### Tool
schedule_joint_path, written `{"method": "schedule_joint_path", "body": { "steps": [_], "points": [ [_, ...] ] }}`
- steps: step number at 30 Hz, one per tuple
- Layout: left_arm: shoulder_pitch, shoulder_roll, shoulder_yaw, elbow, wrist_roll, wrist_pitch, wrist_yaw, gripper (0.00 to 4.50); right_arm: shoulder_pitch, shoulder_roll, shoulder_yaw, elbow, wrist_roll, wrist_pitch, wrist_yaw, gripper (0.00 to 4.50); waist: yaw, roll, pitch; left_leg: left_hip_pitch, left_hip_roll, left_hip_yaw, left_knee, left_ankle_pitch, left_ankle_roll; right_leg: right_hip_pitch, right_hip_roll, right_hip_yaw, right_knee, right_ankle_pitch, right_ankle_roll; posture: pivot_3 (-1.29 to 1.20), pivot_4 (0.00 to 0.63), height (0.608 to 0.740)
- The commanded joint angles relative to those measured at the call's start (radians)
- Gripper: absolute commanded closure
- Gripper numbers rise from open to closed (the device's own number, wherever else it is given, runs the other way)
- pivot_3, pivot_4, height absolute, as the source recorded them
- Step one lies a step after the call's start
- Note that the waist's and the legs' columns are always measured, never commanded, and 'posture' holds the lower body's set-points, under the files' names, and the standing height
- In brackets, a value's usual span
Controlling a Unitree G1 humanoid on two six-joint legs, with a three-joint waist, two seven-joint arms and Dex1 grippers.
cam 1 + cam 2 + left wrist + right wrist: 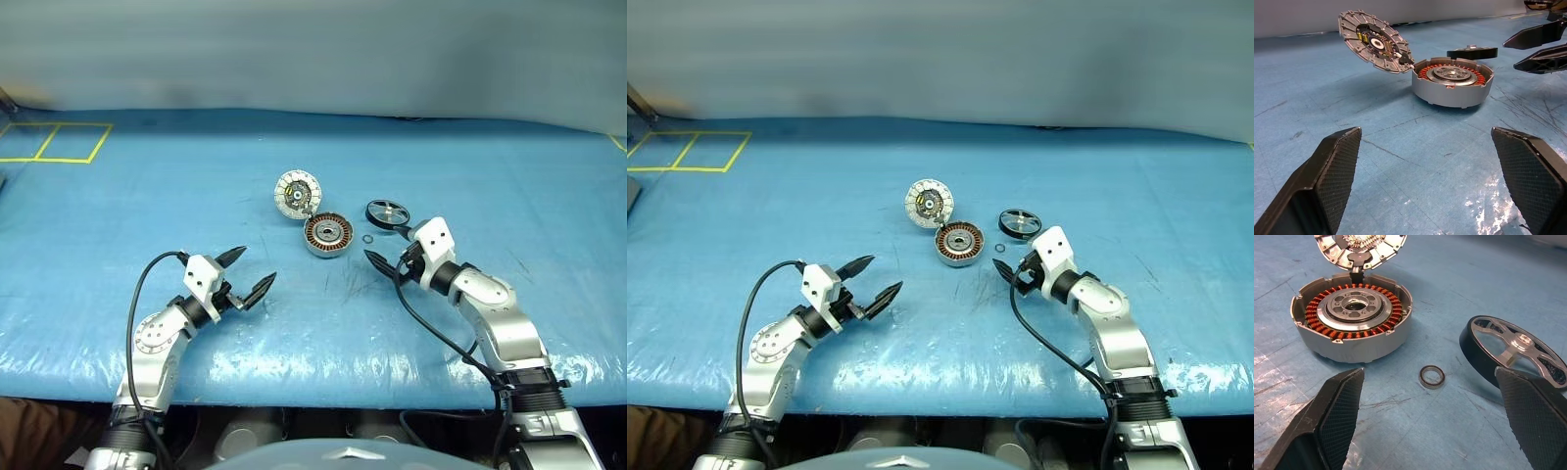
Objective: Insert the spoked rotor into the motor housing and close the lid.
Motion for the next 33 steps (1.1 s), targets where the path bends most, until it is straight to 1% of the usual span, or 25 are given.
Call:
{"method": "schedule_joint_path", "body": {
  "steps": [1,15,21,24,28,30,33],
  "points": [
    [-0.009,0.011,0.006,-0.034,-0.001,-0.008,-0.003,0.00,-0.015,0.004,-0.017,-0.016,0.009,-0.029,0.006,0.03,0.000,0.000,0.000,0.000,0.000,0.000,0.000,0.000,0.000,0.000,0.000,0.000,0.000,0.000,0.000,0.00,0.150,0.740],
    [-0.011,0.027,0.017,-0.030,-0.006,-0.010,-0.010,0.00,-0.035,-0.004,0.007,-0.005,0.012,-0.058,0.068,0.03,0.000,0.000,0.000,0.000,0.000,0.001,0.000,0.000,0.000,0.000,0.000,0.001,0.000,0.001,0.000,0.00,0.150,0.740],
    [-0.011,0.028,0.018,-0.031,-0.005,-0.011,-0.006,0.00,-0.050,-0.043,0.044,-0.023,-0.021,-0.052,0.118,0.03,0.000,0.000,0.000,0.000,0.000,0.002,0.001,0.000,0.000,0.000,0.000,0.001,0.000,0.001,0.000,0.00,0.150,0.740],
    [-0.011,0.025,0.016,-0.029,-0.003,-0.012,-0.004,0.00,-0.092,-0.113,0.105,-0.041,-0.071,-0.032,0.185,0.03,-0.001,0.000,0.000,0.000,0.000,0.003,0.001,0.000,0.001,0.000,0.000,0.001,0.000,0.001,0.001,0.00,0.150,0.740],
    [-0.015,0.022,0.011,-0.025,-0.001,-0.011,-0.004,0.00,-0.219,-0.209,0.215,-0.045,-0.142,-0.007,0.321,0.03,-0.003,0.000,0.000,0.000,0.002,0.004,0.002,0.000,0.001,0.000,0.000,0.001,0.000,0.002,0.000,0.00,0.150,0.740],
    [-0.018,0.021,0.011,-0.024,-0.001,-0.010,-0.003,0.00,-0.300,-0.234,0.276,-0.028,-0.190,-0.011,0.378,0.03,-0.006,-0.001,0.000,-0.001,0.002,0.006,0.002,0.000,0.001,0.000,0.000,0.001,0.000,0.003,-0.001,0.00,0.150,0.740],
    [-0.021,0.021,0.012,-0.023,0.001,-0.009,0.000,0.00,-0.410,-0.228,0.357,0.015,-0.244,-0.041,0.450,0.03,-0.008,-0.001,0.000,-0.001,0.004,0.007,0.002,0.000,0.001,0.000,0.000,0.000,0.000,0.004,-0.002,0.00,0.150,0.740]
  ]
}}
